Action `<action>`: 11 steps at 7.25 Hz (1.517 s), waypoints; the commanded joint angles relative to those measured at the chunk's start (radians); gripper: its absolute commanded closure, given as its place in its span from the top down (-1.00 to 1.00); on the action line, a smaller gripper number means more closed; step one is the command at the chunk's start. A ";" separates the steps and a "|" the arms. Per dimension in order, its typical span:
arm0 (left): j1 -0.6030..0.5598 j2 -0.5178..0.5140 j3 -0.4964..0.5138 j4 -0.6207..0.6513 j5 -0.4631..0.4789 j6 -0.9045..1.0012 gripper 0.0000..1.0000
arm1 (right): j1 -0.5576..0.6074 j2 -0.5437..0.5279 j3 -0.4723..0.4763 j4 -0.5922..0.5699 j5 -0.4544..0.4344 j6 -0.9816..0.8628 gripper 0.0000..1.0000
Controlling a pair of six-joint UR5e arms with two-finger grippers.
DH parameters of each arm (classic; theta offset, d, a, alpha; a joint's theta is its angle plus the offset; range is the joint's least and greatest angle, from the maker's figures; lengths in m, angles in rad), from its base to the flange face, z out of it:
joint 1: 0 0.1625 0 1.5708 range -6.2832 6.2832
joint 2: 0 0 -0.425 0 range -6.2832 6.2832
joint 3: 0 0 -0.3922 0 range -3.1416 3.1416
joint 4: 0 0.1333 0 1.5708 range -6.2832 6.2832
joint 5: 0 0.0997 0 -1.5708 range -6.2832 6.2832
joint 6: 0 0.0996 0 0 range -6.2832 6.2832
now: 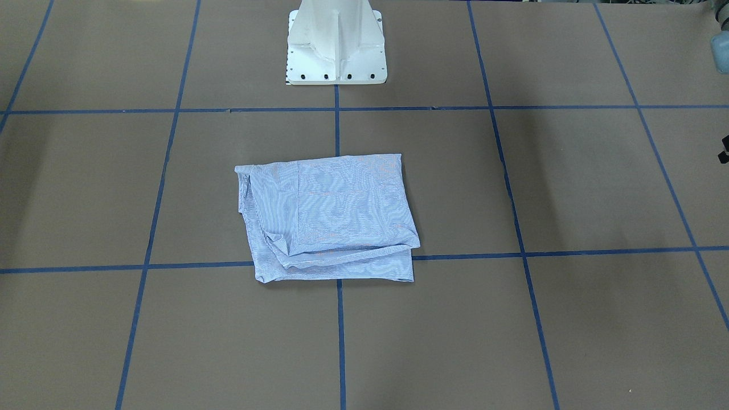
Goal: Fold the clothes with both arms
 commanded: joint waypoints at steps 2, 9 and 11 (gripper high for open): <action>-0.051 0.000 -0.046 0.122 -0.009 0.072 0.98 | 0.004 -0.020 -0.006 -0.025 0.045 0.001 1.00; -0.061 0.011 -0.062 0.123 -0.012 0.071 0.98 | 0.010 -0.217 0.253 -0.010 0.037 0.279 1.00; -0.061 0.014 -0.062 0.115 -0.012 0.071 0.98 | 0.010 -0.217 0.244 -0.010 0.032 0.277 1.00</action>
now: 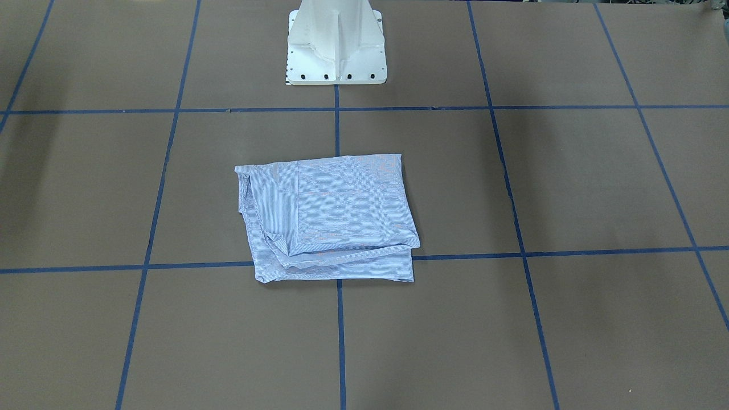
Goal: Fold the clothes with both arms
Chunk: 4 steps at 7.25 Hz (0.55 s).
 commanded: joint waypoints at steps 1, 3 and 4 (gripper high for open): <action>0.000 0.002 -0.001 -0.004 0.000 0.000 0.98 | 0.000 0.001 -0.003 0.000 -0.001 0.008 1.00; 0.000 0.002 -0.001 -0.004 -0.002 0.000 0.98 | 0.000 0.002 -0.003 0.001 0.000 0.006 1.00; -0.002 0.006 -0.003 -0.007 -0.002 0.001 0.98 | 0.000 0.002 -0.003 0.000 -0.001 0.006 1.00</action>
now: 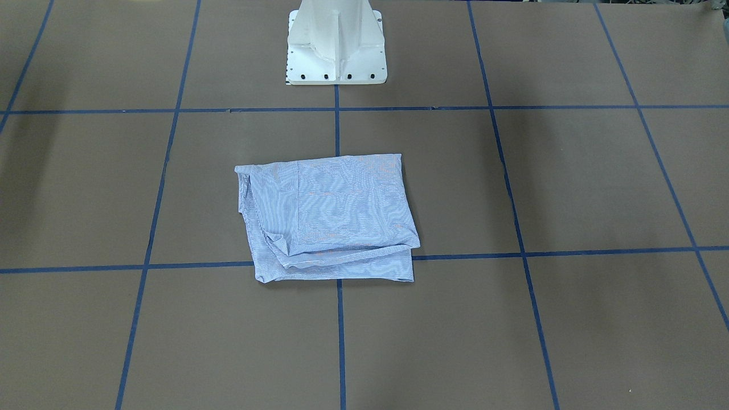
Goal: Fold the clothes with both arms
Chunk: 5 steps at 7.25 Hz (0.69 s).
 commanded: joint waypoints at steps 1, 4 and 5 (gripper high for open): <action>-0.001 0.003 -0.009 -0.004 0.000 0.001 0.98 | 0.000 0.005 0.002 -0.001 -0.001 -0.001 1.00; 0.000 0.003 0.003 -0.001 0.000 0.103 0.98 | -0.002 0.007 0.000 -0.004 -0.001 -0.001 1.00; 0.000 0.000 0.004 0.002 0.000 0.112 0.98 | -0.002 0.007 0.000 -0.004 -0.003 -0.001 1.00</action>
